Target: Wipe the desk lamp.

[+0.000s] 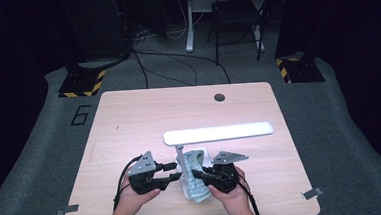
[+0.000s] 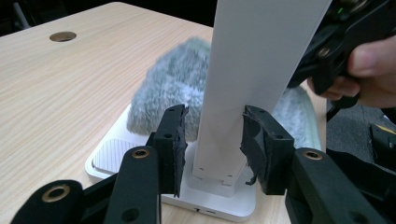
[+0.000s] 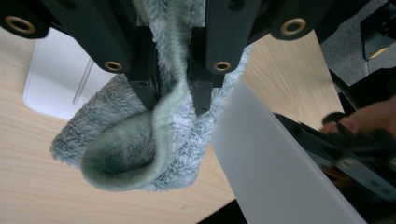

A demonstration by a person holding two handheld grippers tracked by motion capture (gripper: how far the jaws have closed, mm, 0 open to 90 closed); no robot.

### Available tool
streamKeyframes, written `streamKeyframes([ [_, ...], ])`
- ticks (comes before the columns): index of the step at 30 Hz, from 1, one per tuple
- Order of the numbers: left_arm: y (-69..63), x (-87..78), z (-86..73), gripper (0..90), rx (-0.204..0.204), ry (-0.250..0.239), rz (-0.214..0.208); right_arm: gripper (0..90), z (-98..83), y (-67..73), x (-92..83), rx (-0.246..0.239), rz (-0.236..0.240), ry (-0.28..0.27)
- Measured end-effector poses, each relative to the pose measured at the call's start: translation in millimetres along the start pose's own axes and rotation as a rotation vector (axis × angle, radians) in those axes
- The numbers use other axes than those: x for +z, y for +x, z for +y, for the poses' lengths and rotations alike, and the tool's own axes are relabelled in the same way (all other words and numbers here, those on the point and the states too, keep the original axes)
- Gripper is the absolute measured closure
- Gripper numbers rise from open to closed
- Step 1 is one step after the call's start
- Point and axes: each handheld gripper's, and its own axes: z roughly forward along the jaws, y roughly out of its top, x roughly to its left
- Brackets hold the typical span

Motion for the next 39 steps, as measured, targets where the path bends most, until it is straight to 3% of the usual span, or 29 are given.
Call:
streamKeyframes([
  [3, 0.2, -0.1, -0.3, 59.6, 0.003, 0.0, -0.001, 77.6, 6.5, 3.5, -5.6, -0.002, 0.013, -0.025],
  [8, -0.3, 0.0, -0.8, 59.6, 0.006, -0.005, 0.005, 77.6, 16.8, 7.1, -19.7, 0.054, 0.1, -0.081],
  [10, -0.3, 0.1, -0.6, 59.6, 0.007, -0.004, 0.003, 77.6, 18.8, 8.9, -21.4, 0.061, 0.099, -0.085],
  [14, -0.4, 0.7, -0.1, 59.6, 0.01, -0.004, 0.01, 77.5, 22.1, 9.4, -21.8, 0.023, 0.08, -0.083],
  [21, -0.1, 1.1, 0.1, 59.6, 0.003, -0.002, 0.006, 77.6, 12.7, -1.7, -8.8, 0.097, 0.083, -0.063],
  [25, -0.8, 1.6, 0.1, 60.4, 0.0, -0.004, 0.007, 77.5, 2.6, -4.6, 6.7, 0.046, 0.023, 0.014],
  [29, -1.5, 1.6, 0.0, 60.4, -0.001, -0.005, 0.01, 77.0, -6.8, -6.0, 16.1, 0.031, -0.015, 0.057],
  [33, -0.7, 1.4, 0.0, 60.3, 0.01, -0.005, 0.011, 75.0, -20.5, -11.4, 22.7, 0.018, -0.062, 0.046],
  [34, -0.7, 1.4, 0.0, 60.2, 0.01, -0.005, 0.011, 72.6, -25.5, -12.7, 24.8, -0.008, -0.102, 0.043],
  [37, -0.9, 1.3, -0.7, 59.9, 0.004, -0.009, 0.007, 67.1, -34.0, -16.5, 29.3, -0.051, -0.125, 0.065],
  [39, -1.0, 1.3, -1.1, 59.9, 0.001, -0.009, 0.006, 64.8, -36.1, -17.1, 29.7, -0.054, -0.135, 0.065],
])
